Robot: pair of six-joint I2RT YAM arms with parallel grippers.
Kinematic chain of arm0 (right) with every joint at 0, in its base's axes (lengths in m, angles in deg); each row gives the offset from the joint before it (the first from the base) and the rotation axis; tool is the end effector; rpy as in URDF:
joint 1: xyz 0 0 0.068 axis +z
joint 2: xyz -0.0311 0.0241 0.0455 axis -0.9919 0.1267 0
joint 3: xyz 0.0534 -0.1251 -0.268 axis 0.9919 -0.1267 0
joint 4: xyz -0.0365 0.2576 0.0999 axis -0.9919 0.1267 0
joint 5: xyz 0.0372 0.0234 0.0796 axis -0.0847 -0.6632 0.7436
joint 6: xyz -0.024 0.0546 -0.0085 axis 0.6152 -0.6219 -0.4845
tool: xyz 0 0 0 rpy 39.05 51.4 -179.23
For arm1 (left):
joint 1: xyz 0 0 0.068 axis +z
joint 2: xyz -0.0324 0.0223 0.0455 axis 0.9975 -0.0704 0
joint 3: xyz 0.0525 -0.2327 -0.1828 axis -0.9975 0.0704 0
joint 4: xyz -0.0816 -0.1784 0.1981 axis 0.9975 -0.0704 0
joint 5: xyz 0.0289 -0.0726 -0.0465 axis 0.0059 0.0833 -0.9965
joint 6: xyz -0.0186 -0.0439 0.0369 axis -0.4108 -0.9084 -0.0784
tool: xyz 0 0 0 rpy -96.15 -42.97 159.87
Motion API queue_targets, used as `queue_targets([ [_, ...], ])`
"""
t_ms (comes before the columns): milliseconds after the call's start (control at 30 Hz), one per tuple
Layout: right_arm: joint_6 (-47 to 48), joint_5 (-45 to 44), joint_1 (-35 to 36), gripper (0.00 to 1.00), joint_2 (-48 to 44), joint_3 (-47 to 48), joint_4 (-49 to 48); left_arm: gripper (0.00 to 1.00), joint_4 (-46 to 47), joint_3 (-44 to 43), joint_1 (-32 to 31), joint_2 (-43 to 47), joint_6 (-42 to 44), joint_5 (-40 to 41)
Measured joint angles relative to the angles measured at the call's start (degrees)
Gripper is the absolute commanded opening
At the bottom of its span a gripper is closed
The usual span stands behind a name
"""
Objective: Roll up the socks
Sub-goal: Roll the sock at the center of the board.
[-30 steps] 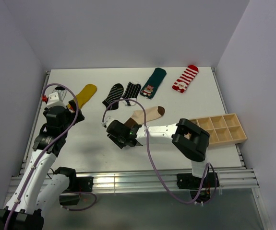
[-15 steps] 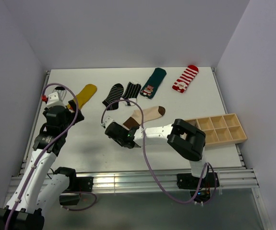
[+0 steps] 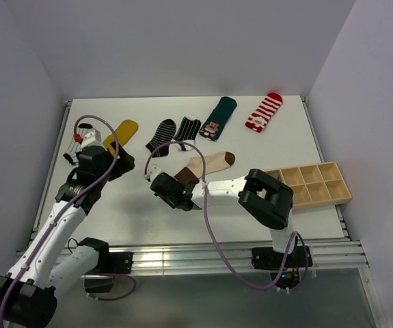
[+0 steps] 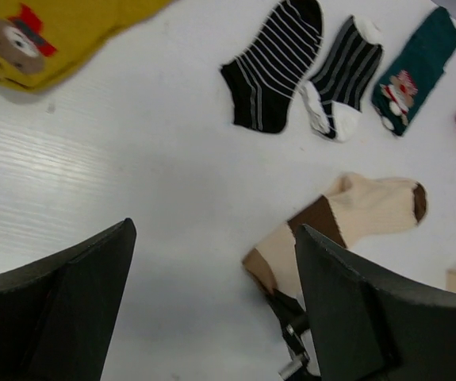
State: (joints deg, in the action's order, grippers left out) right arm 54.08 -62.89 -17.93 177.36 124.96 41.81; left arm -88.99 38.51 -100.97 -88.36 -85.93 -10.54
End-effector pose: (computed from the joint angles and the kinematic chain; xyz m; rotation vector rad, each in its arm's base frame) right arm 0.1957 0.3811 0.1570 -1.0922 2.1565 0.1301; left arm 0.1956 -0.0446 0.3037 -0.5122 2.0636 -0.3684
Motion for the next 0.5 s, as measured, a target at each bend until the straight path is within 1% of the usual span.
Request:
queue_targets([
  [133, -2.3, 7.1, -3.3, 0.00, -1.9, -1.5, -0.9, 0.84, 3.1, 2.9, -6.0, -0.4, -5.3, 0.3],
  [233, -5.0, 15.0, -7.1, 0.00, -3.1, -2.4, -1.4, 0.82, 5.6, 6.0, -10.2, -2.6, -9.1, 0.5],
  [500, -13.0, 36.6, -17.7, 0.00, -3.5, -5.6, -6.3, 0.75, 12.7, 12.7, -16.6, -7.6, -16.9, 2.2],
])
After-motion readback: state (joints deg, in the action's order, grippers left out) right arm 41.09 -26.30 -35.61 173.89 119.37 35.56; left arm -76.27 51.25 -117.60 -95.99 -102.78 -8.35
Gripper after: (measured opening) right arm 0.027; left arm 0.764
